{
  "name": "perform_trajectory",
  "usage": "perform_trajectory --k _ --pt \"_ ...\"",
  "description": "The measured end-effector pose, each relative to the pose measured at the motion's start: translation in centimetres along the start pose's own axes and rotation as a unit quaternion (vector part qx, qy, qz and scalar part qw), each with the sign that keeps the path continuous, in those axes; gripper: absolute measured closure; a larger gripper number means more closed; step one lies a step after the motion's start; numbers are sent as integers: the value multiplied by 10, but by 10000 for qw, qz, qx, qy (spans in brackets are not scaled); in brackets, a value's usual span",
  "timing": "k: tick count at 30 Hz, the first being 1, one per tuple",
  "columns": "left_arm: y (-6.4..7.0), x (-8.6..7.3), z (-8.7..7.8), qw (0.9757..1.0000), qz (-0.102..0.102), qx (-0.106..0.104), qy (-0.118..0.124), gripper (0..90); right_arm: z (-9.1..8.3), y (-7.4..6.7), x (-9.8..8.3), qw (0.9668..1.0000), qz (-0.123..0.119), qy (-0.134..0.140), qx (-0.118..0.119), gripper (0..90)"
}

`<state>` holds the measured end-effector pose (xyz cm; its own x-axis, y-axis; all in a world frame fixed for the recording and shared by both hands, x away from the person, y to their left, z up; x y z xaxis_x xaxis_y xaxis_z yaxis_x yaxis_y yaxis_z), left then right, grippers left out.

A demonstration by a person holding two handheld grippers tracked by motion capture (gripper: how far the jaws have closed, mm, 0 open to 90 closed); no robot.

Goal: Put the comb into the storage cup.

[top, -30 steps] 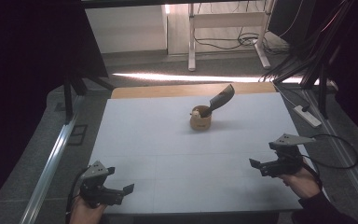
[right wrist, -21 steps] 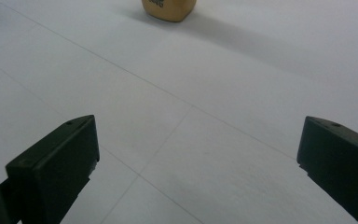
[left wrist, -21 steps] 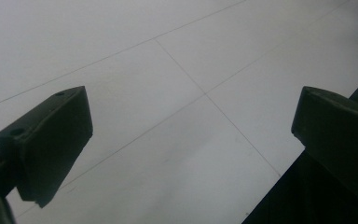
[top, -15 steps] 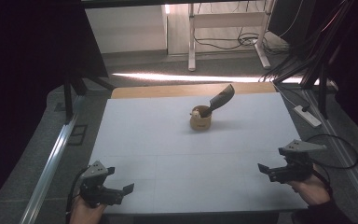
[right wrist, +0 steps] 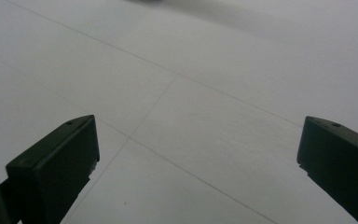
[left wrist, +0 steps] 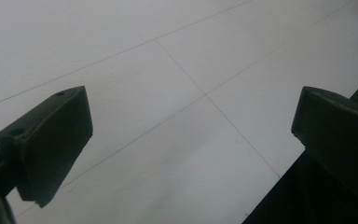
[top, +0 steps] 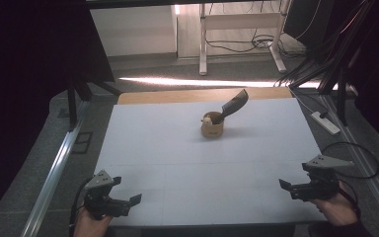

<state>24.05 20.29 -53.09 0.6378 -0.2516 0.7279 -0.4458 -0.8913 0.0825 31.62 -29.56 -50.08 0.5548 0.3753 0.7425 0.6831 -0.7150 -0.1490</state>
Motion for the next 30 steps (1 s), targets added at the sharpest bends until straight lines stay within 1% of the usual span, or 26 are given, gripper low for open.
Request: perform_trajectory --k 7,21,27,30 --pt "0 0 0 10000 -5 6 8 0 -3 -2 -5 9999 -41 -77 -83 0" --pt "0 0 0 10000 -14 -5 22 0 -9 -3 -19 9995 51 -255 -169 0" --pt "0 0 -1 10000 9 -66 68 0 -9 -3 -24 9989 51 -395 -230 0" --pt "0 0 -3 9999 5 -98 117 0 -10 -3 -25 9988 53 -408 -253 0"
Point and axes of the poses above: each handheld gripper's, and its own axes: z roughly forward along the jaws, x roughly out of its top, y roughly to its right, the point moved 8 cm from there along z, roughly forward along the jaws, and after that the axes turned 12 degrees about x, right-handed, at the moved point
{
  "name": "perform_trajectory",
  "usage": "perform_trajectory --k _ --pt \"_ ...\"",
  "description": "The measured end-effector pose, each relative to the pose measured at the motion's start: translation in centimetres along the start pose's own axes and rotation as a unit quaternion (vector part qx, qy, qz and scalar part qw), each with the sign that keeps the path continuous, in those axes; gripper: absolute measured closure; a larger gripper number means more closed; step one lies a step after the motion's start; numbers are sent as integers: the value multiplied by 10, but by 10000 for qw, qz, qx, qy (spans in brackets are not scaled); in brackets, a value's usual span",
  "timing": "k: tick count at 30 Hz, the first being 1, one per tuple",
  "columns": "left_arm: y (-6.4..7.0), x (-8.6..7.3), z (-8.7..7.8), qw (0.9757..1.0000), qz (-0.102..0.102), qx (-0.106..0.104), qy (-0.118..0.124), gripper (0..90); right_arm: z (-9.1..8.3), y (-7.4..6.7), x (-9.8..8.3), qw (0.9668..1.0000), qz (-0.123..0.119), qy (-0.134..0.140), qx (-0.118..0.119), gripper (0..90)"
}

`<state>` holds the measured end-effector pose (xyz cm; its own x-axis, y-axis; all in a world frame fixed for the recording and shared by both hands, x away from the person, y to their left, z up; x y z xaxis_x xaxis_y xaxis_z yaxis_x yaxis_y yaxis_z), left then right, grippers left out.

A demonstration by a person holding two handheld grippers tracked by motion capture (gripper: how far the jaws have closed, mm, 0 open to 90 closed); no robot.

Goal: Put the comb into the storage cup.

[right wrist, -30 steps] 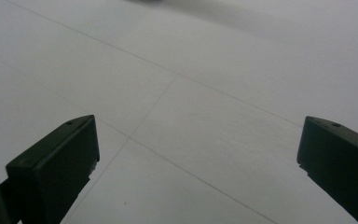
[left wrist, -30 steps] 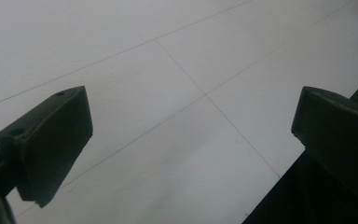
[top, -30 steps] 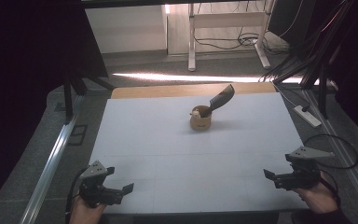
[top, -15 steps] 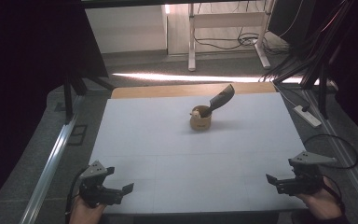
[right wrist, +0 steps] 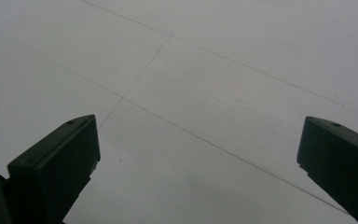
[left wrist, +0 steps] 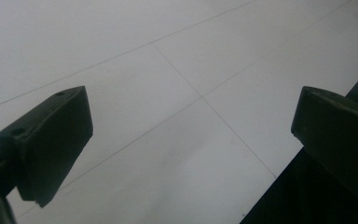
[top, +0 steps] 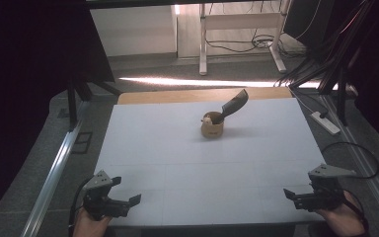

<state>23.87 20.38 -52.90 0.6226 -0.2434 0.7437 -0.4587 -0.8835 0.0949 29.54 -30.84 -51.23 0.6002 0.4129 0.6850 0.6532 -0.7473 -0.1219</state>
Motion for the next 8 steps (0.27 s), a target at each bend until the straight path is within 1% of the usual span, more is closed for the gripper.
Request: perform_trajectory --k 8 --pt "0 0 0 10000 15 -8 6 0 0 3 -3 9998 112 -129 -94 0"
Point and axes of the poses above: each handheld gripper's, and its own axes: z roughly forward along the jaws, x roughly out of its top, y roughly to its right, the point moved 8 cm from there along z, roughly forward along the jaws, and after that the axes turned 12 degrees about x, right-handed, at the moved point
